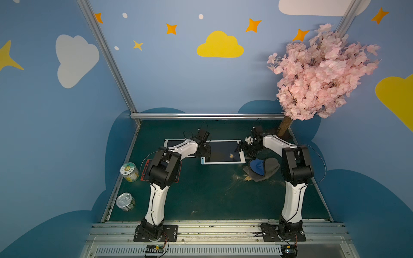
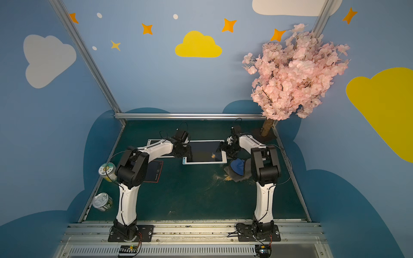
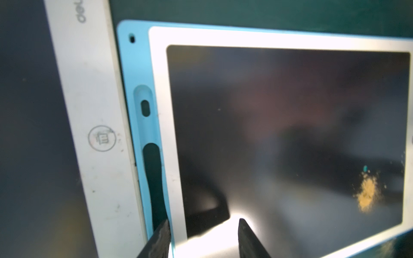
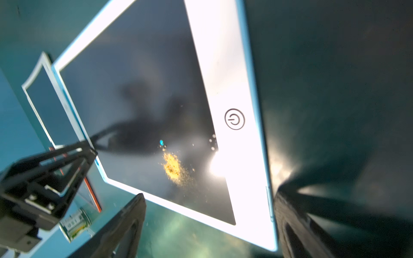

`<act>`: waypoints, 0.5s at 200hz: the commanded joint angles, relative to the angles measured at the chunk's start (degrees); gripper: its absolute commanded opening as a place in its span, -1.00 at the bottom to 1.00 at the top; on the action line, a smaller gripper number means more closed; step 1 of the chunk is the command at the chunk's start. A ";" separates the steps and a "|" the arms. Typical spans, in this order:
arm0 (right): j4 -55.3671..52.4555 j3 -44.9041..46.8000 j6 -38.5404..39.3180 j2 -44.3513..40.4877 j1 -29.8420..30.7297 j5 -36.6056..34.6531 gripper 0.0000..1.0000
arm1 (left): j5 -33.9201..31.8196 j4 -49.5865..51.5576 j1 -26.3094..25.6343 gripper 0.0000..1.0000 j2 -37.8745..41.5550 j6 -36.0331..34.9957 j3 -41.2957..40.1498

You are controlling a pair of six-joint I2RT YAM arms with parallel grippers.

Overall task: Wipe the drawing tablet
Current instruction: Move the drawing tablet to the center of the board.

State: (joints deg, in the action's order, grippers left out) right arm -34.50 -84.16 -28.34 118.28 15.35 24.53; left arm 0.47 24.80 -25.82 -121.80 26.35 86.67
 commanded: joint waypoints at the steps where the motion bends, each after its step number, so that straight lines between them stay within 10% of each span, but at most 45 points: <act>1: -1.86 6.10 -1.34 -1.40 4.90 4.30 0.79 | 2.35 5.85 -0.51 -0.02 0.28 0.77 -5.86; 100: 3.62 24.32 -4.49 -15.25 9.52 3.18 0.79 | 2.95 -0.46 -2.67 -0.03 13.24 4.29 -24.06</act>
State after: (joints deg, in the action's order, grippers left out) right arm -27.88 -63.96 -31.51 104.44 23.49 25.30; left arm -1.02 18.39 -26.06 -109.16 28.23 67.53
